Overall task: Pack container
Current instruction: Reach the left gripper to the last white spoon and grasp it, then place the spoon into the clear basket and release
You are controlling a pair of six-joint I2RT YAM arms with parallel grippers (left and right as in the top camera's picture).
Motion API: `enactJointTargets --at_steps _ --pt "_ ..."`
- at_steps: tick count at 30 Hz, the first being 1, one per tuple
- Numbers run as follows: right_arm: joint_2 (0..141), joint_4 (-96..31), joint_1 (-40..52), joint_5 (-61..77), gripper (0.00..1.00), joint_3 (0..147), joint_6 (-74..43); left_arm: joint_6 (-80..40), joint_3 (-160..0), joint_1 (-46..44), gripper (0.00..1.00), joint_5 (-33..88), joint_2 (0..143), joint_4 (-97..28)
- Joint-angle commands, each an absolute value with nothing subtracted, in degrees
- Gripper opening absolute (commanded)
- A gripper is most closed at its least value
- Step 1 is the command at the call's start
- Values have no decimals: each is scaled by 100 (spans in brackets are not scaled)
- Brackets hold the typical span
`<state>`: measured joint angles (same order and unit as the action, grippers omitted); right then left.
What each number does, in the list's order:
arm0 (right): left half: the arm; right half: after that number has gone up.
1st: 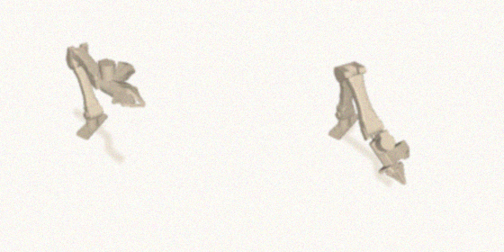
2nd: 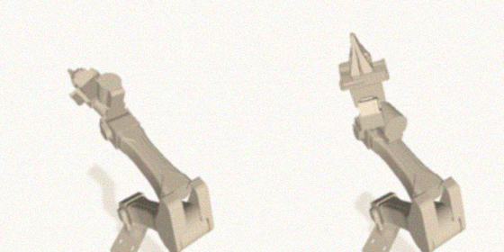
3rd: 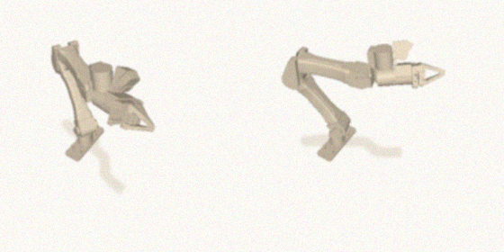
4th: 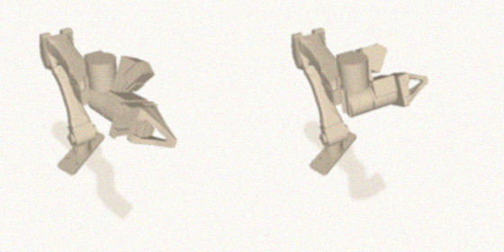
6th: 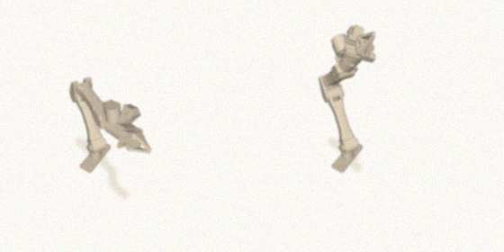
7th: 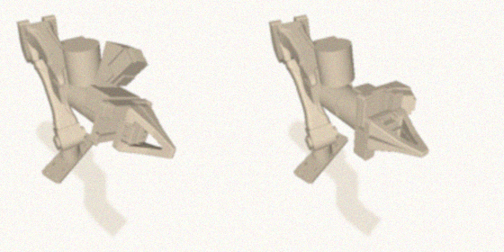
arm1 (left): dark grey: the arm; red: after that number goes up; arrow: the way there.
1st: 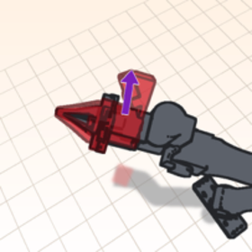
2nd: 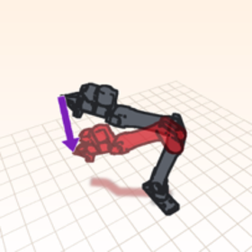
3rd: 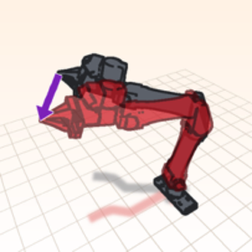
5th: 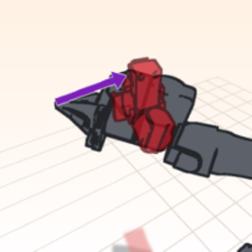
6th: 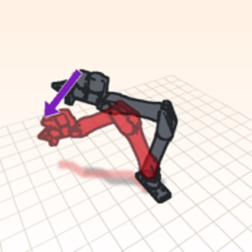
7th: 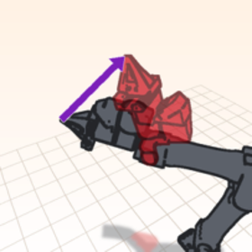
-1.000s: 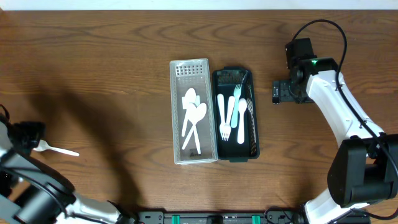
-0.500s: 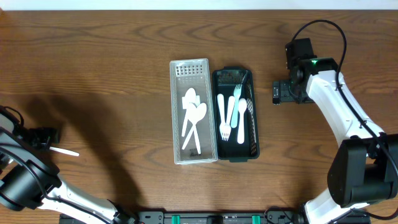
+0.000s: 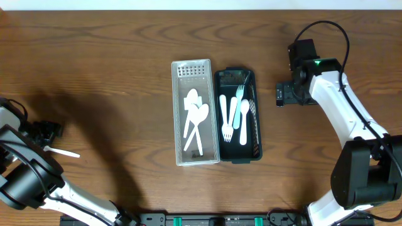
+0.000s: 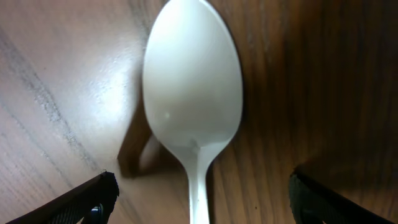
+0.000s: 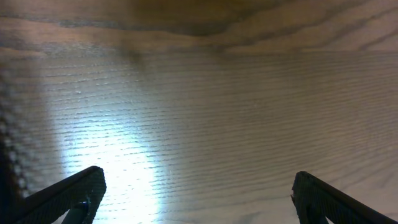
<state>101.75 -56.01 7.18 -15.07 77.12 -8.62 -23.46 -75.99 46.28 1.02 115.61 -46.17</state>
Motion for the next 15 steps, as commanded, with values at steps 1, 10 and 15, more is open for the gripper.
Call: enactJointTargets --at_steps 1,10,15 --pt "10103 -5618 670 -1653 99 7811 -801 -2235 -7155 4587 90 89 11799 -4462" --pt "10103 -5618 670 -1653 99 7811 -801 -2303 -6705 4587 79 89 11799 -4237" --pt "10103 -5634 670 -1651 99 7811 -801 -2300 -6705 4589 56 89 11799 -4292"
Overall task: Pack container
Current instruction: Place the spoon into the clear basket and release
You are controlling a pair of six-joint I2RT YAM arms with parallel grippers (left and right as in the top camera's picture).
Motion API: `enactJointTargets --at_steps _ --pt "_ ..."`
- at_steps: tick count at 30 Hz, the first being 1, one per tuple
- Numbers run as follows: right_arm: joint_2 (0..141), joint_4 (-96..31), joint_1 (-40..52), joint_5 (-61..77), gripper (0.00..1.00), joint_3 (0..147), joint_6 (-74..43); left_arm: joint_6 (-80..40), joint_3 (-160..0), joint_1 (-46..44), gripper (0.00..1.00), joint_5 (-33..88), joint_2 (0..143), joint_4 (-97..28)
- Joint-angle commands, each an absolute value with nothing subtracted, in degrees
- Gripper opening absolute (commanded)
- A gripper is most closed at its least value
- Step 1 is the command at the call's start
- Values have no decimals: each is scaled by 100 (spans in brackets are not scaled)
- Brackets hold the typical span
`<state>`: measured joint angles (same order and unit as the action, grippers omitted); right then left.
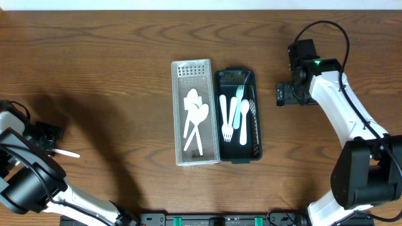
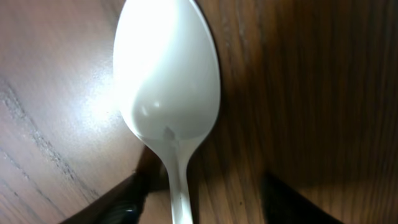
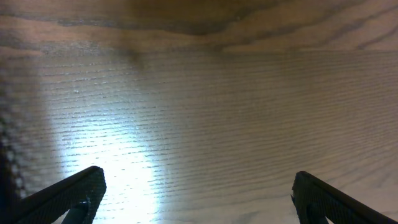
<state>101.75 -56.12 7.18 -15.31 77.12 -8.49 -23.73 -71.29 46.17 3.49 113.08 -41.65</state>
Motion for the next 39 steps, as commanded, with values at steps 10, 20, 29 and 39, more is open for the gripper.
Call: enactJointTargets --at_steps 10,20,29,39 --pt "10103 -5642 670 -1651 99 7811 -803 -2298 -6705 4589 20 89 11799 -4340" --pt "10103 -5642 670 -1651 99 7811 -803 -2296 -6705 4587 6 89 11799 -4366" --pt "10103 -5588 670 -1647 99 7813 -812 -2311 -6910 4447 6 504 11257 -4556" --pt "10101 -5551 460 -1365 99 8106 -939 -1863 -7067 2344 6 528 8753 -4683"
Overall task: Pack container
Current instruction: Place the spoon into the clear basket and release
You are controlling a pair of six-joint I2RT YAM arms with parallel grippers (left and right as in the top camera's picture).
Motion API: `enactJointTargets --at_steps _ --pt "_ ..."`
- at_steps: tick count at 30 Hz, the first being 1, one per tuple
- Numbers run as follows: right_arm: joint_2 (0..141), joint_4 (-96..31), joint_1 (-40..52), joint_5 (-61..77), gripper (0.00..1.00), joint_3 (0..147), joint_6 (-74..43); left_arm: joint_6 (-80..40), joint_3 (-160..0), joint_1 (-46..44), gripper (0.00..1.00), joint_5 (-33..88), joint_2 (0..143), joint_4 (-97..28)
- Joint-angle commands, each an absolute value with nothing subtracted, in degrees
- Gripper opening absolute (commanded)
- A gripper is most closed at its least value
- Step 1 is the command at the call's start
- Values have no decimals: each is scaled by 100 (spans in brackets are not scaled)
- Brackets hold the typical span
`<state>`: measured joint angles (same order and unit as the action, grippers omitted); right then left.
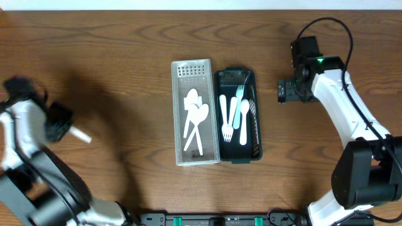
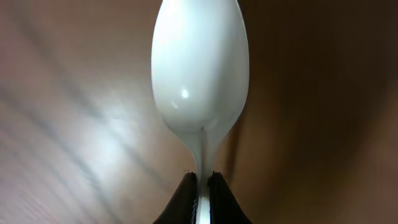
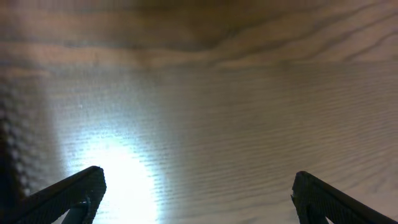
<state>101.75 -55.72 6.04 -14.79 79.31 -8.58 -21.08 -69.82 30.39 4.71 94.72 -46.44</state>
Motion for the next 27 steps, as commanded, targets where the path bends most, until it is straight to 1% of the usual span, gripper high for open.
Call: enactJointTargets --at_steps 1,6,11,17,23,24,25,26,27 --pt "10101 -5524 438 -1297 99 8106 -937 -1863 -7089 2040 6 513 8562 -4687" --pt "10101 -5481 401 -1262 99 8106 -937 -1892 -7205 176 6 469 7854 -4683" --pt "10101 -5465 364 -1260 99 8106 -982 -1953 -7214 -1319 6 403 7915 -4683" --pt "10101 -5465 366 -1258 99 8106 -1024 -1951 -7214 -2502 6 401 8534 -4584" --pt "10101 -5492 366 -1258 99 8106 -1024 -1959 -7214 -2917 6 408 9384 -4486" --pt "10101 -5492 366 -1258 99 8106 -1024 -1959 -7214 -2936 7 410 9513 -4491" --pt "10101 -5492 366 -1258 99 8106 -1024 -1959 -7214 -2947 12 410 9625 -4495" --pt "10101 -5494 366 -1258 99 8106 -1024 -1957 -7214 -2950 21 410 9697 -4504" --pt "10101 -5500 366 -1258 99 8106 -1022 -1955 -7214 -2950 28 410 9745 -4515"
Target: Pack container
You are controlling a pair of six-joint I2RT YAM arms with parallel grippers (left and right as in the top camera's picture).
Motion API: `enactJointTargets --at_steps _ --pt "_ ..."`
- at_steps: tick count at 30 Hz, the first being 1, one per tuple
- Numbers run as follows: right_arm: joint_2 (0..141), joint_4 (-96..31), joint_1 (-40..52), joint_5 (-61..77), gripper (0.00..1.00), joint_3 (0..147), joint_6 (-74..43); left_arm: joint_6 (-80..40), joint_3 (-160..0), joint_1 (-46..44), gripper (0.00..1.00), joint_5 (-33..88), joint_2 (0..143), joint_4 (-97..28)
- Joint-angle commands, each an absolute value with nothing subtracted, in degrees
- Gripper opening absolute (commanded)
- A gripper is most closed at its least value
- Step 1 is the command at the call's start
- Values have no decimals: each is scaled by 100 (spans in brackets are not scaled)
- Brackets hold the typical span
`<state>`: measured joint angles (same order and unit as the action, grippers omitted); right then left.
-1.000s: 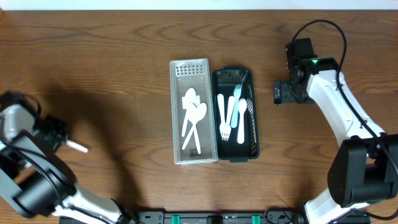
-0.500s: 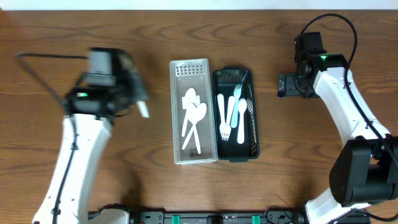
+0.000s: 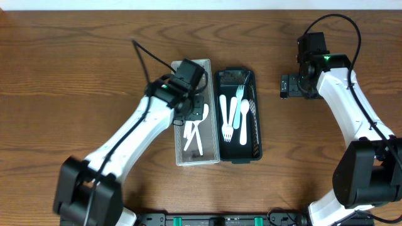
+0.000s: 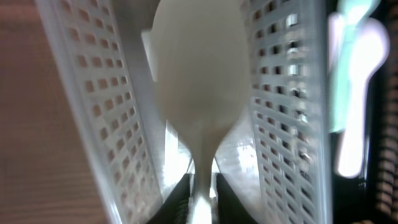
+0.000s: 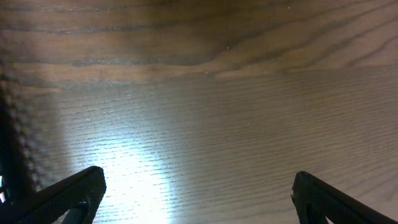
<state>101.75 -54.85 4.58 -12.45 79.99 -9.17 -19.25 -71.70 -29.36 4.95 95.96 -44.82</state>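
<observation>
My left gripper (image 4: 200,198) is shut on the handle of a white plastic spoon (image 4: 198,93), whose bowl hangs over the inside of the white perforated bin (image 4: 283,106). From overhead the left gripper (image 3: 188,94) sits over the upper half of the white bin (image 3: 178,149), which holds white spoons (image 3: 193,129). Beside it the dark bin (image 3: 256,135) holds white forks and a pale blue one (image 3: 236,103). My right gripper (image 5: 196,193) is open over bare wood, right of the dark bin (image 3: 286,86).
The brown wooden table (image 3: 94,69) stretches left of the bins. The left arm (image 3: 125,141) crosses it diagonally from the lower left. The right arm (image 3: 352,119) runs down the right side. The dark bin's edge (image 5: 9,149) shows at the left of the right wrist view.
My left gripper has moved with the spoon from the table's far left to above the white bin. The right gripper has shifted slightly and stays open.
My left gripper stood open round a white spoon lying at the table's far left, then narrower round its handle. Then it was shut on the spoon and raised off the wood. Now it holds the spoon over the white bin. The right arm stayed beside the dark bin.
</observation>
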Motion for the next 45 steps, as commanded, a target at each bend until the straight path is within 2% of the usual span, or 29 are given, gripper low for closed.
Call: enactJointTargets --at_steps 1,3,9,11,15,19,25,28,31,37,45 --pt "10101 -5505 366 -1258 99 8106 -1024 -1951 -7214 -2950 32 410 9754 -4519" --pt "10101 -5509 366 -1260 99 8106 -1022 -1865 -7236 -2934 47 405 9668 -4515" --pt "10101 -5502 366 -1260 99 8106 -1022 -1455 -7566 -2899 80 -255 9011 -4652" --pt "10088 -5505 368 -1260 99 8114 -1022 -1437 -7607 -2845 98 -836 8683 -4630" --pt "9900 -5319 427 -1262 99 8154 -1022 -1439 -7607 -2373 98 -1120 8228 -4574" --pt "9572 -4244 451 -1260 99 8156 -1000 -1439 -7607 -1603 98 -1122 8101 -4204" --pt "9609 -1898 438 -1297 99 8156 -821 -1356 -7605 -375 98 -1125 8359 -2333" --pt "9568 -1428 375 -1500 99 8156 -25 -541 -7605 58 98 -1122 8431 -1839" --pt "9386 -1498 263 -1531 99 8156 523 274 -7603 287 98 -1120 8357 -1894" --pt "8527 -1855 -165 -1245 99 8086 362 276 -7212 266 98 -1098 7743 -2049" --pt "7129 -2027 -777 -897 99 6757 174 148 -5041 36 98 -923 5505 -1376"
